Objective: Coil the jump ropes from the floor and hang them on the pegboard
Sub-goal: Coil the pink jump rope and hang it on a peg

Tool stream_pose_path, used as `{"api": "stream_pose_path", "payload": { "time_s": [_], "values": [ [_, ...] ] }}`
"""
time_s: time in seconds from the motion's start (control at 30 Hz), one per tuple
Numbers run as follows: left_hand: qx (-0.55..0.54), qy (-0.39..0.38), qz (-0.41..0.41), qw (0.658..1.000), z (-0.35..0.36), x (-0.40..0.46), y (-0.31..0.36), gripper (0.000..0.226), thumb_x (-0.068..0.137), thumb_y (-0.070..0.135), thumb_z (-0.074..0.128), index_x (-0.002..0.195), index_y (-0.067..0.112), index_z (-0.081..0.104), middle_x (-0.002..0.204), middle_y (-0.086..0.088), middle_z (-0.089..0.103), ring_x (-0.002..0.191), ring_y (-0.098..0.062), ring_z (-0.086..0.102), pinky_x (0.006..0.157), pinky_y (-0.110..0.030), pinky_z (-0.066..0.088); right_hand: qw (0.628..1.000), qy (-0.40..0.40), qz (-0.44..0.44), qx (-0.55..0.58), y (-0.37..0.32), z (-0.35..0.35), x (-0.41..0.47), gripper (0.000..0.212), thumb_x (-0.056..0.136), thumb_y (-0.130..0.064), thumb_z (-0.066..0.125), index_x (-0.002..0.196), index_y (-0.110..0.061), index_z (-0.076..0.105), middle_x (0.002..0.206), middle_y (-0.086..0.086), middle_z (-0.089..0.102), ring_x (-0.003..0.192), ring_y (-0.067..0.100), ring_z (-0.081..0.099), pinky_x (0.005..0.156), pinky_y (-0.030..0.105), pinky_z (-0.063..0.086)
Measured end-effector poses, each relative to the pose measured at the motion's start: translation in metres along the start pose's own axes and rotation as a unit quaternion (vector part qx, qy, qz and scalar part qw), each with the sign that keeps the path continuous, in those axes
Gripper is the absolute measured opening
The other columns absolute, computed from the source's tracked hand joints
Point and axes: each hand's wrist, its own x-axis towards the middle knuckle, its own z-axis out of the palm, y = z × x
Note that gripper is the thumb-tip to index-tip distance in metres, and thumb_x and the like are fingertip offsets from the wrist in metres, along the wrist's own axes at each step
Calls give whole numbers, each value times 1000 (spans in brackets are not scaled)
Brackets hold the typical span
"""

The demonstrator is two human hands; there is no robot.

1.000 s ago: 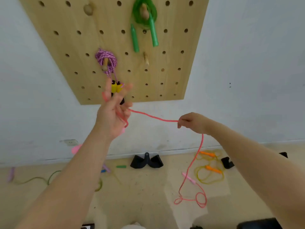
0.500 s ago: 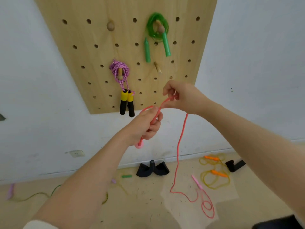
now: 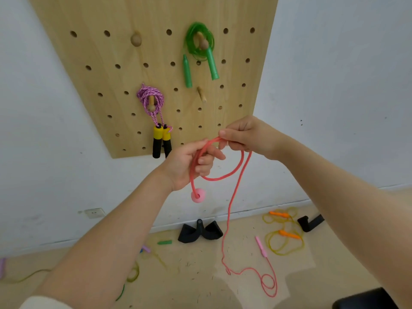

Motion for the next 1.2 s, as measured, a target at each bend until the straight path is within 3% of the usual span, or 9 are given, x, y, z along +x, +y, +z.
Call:
{"api": "stream_pose_path", "payload": {
  "time_s": [0.23,0.37,0.57,0.67,0.8,0.9,0.97,1.07,1.2],
  "values": [
    [-95,4,179,979,38,14,3,52,96,36,27,84,15,73,47,9,15,38,-7,10,37,-17,13,989,-22,-14,143,16,-12,0,34,99,-26,38,76,-11,58,60,1,45,41,6,23,40,17,20],
    [-169,55,245,953,38,19,10,46,95,38,27,102,20,69,47,6,14,38,-6,7,34,-15,14,999,3,20,34,38,-29,3,34,100,-27,37,78,-13,59,59,-7,50,50,9,37,56,23,37],
    [-262,175,248,916,21,32,12,32,95,42,35,120,32,52,83,3,72,37,1,42,33,-11,31,947,-179,188,-188,60,-17,5,27,100,-27,31,103,-18,57,67,1,48,66,18,47,67,29,45],
    [-181,219,191,940,15,40,8,30,96,43,39,125,38,45,118,-4,66,94,-15,68,73,-32,57,896,-274,174,-303,43,4,11,34,100,-31,31,130,-25,47,82,5,53,77,25,54,77,34,52],
    [139,216,52,965,3,40,1,48,93,56,27,140,51,21,145,5,42,110,-10,58,104,-47,36,879,-309,49,-360,7,16,20,30,91,-35,52,110,-13,59,83,2,61,65,5,62,68,27,53],
    [217,202,15,955,-8,32,0,43,97,48,34,139,49,27,133,17,51,76,1,65,102,-42,38,924,-265,16,-275,-21,-9,28,14,88,-18,59,87,-4,62,65,0,50,44,-2,51,55,21,52],
    [213,179,-9,960,-15,24,-1,41,96,51,35,136,42,39,101,8,69,45,-11,55,75,-37,50,965,-176,6,-192,-22,-27,35,16,86,-14,61,85,1,65,65,1,51,55,1,51,63,23,57],
    [117,79,-65,988,-11,12,8,58,91,59,26,90,19,67,42,6,34,29,-4,16,40,-20,16,992,-21,-30,-117,-6,-27,48,12,83,-19,68,80,-7,67,64,-2,54,63,9,52,71,30,54],
    [-7,-123,13,992,-6,-1,33,48,85,59,36,77,20,64,43,9,18,27,-2,15,39,-13,21,997,65,-49,9,12,5,62,18,89,-24,60,83,-7,63,72,12,54,68,20,47,69,31,45]
  ]
}}
